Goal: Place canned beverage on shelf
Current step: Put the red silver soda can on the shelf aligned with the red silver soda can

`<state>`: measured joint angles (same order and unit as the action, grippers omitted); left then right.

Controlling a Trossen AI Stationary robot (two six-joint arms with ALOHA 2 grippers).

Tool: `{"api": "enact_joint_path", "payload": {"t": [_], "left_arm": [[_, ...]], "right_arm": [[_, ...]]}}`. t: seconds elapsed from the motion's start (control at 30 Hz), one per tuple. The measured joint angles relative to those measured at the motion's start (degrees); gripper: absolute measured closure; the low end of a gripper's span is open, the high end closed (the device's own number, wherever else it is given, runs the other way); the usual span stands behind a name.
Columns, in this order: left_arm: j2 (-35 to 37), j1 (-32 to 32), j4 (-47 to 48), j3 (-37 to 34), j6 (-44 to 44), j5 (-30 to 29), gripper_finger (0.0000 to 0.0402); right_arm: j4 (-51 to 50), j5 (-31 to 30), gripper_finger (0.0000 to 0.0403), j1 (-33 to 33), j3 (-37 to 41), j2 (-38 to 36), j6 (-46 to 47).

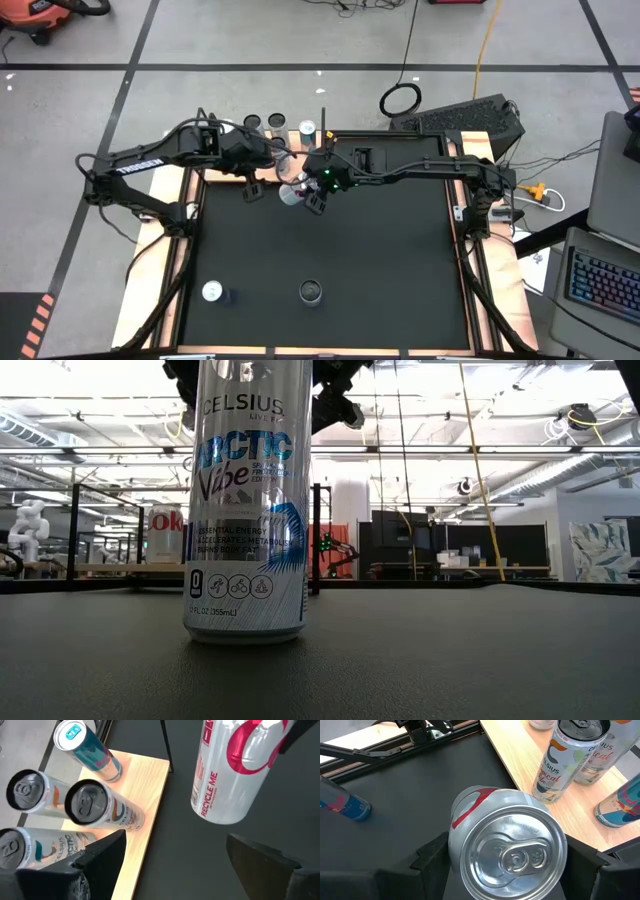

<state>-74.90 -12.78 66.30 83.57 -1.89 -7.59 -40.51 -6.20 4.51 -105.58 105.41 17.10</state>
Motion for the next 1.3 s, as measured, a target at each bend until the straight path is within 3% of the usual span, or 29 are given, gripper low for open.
{"api": "enact_joint_path", "payload": {"t": [0.33, 0.5, 0.77, 1.3], "left_arm": [[-2.99, -0.22, -4.78, 0.0, -4.53, -1.05, 0.0056], [-3.84, -0.35, -1.68, -0.02, -6.26, -0.82, 0.0056], [-3.27, -0.33, -4.26, -0.17, -7.89, 15.71, 0.0056], [-3.47, -0.44, -9.25, -0.22, -9.03, 16.06, 0.0056]], "right_arm": [[0.0, 0.0, 0.0141, -0.02, 0.0, 0.0, -1.31], [0.56, 0.01, 0.0141, -0.01, 0.0, 0.0, -1.82], [1.75, 0.43, 0.0141, -0.52, 0.0, 0.0, -6.27], [8.48, 0.54, 0.0141, -0.2, 0.06, 0.0, -10.29]]}}
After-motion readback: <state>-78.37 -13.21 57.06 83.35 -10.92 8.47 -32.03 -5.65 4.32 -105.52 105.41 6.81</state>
